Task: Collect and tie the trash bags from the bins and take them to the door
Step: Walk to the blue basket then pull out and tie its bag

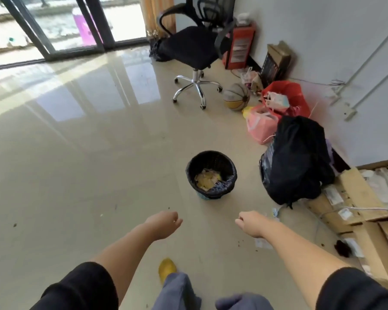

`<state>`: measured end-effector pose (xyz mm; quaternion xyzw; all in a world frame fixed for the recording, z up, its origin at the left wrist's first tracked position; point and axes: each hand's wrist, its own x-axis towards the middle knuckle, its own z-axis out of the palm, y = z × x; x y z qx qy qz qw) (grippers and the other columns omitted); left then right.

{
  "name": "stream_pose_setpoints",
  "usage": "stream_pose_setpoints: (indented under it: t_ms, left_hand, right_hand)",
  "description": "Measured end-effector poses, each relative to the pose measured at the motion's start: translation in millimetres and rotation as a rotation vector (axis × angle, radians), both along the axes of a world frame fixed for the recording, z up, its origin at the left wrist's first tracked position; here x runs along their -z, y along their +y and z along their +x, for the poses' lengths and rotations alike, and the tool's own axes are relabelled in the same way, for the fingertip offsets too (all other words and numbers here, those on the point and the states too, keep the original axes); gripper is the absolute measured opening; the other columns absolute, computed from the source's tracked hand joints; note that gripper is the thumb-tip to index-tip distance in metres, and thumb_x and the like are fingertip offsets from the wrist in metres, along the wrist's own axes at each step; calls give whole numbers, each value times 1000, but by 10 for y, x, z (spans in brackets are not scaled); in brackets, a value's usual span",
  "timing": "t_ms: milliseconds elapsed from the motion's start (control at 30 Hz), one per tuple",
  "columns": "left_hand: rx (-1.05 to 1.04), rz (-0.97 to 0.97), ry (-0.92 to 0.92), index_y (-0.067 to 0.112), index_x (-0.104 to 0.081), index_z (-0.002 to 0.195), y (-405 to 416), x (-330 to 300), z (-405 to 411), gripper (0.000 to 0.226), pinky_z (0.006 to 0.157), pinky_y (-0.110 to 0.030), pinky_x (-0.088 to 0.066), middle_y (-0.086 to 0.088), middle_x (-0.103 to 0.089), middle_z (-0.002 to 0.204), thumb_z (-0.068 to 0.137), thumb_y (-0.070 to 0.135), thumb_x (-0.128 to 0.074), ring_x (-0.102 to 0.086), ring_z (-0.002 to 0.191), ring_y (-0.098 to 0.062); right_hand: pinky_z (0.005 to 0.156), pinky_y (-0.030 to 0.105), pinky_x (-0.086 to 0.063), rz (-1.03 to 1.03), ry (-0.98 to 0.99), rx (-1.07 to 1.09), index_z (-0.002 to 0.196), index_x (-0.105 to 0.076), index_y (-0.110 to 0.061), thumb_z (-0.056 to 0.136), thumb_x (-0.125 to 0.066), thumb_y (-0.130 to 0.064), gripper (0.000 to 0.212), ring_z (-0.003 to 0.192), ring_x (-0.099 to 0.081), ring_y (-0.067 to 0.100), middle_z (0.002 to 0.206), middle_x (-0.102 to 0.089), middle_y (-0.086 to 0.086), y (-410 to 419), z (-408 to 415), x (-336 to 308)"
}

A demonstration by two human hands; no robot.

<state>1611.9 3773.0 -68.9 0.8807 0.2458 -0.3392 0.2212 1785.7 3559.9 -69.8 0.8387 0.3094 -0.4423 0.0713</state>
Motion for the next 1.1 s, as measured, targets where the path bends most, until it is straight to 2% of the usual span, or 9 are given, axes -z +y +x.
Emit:
stream_pose_setpoints:
  t_ms: [133,267,333,467,633,733,833,1033,1100]
  left_hand:
    - [-31,-34,7,12,-54,122,370,516,524,47,93,-38,-47,-8,-61,123,99,44,-28,-58,111,-28]
    - [-151,-70,-38,13,-55,120,524,1466,1068,45,90,-36,-47,-9,-62,120,99,44,-30,-58,110,-28]
    - [-229,-103,-64,11,-57,117,556,2034,1319,44,90,-35,-46,-10,-62,119,99,41,-32,-58,110,-28]
    - [-431,-146,-152,10,-60,106,634,3132,1707,42,86,-33,-47,-10,-65,110,100,41,-32,-60,100,-25]
    - [-768,-283,-361,7,-49,123,861,4128,1992,46,86,-36,-49,-11,-64,106,98,43,-35,-61,97,-23]
    - [-912,-454,-432,11,-46,123,1019,4475,2105,44,85,-38,-52,-11,-63,107,97,45,-39,-63,97,-23]
    - [-974,-617,-497,13,-53,117,1113,4646,2195,31,85,-39,-55,-8,-67,100,98,35,-42,-66,87,-20]
    - [-1107,-790,-452,3,-57,95,1252,4591,2127,15,79,-40,-58,-15,-66,89,94,13,-45,-66,81,-28]
    - [-1185,-780,-475,2,-56,92,1338,4523,2056,14,68,-34,-61,-14,-63,85,93,9,-44,-64,76,-26]
  right_hand:
    - [80,36,-39,34,16,43,109,-50,-8,101,-29,-34,35,92,-49,27,119,-56,17,395,547,441]
    - [76,36,-40,86,-73,64,95,-43,-13,100,-28,-32,25,86,-47,26,109,-57,15,658,1137,1328]
    - [81,38,-44,120,-113,108,93,-43,-13,99,-28,-33,25,87,-50,27,111,-59,16,705,1380,1901]
    - [90,41,-46,279,-246,237,118,-50,-15,98,-29,-32,34,108,-55,32,122,-57,12,739,1791,3014]
    - [93,44,-42,479,-421,431,140,-34,-14,98,-34,-33,46,124,-45,32,138,-43,12,828,2098,4073]
    - [96,45,-40,594,-497,547,141,-31,-7,98,-37,-31,50,127,-41,35,139,-40,18,914,2254,4573]
    - [92,42,-39,747,-450,729,128,-40,0,97,-36,-23,39,117,-47,38,130,-48,24,1068,2391,4778]
    - [76,35,-32,781,-444,657,121,-40,3,95,-37,-15,32,109,-50,40,120,-53,27,1357,2430,4611]
    - [77,34,-32,790,-416,671,119,-41,4,95,-37,-14,30,109,-50,39,120,-53,26,1511,2354,4590]
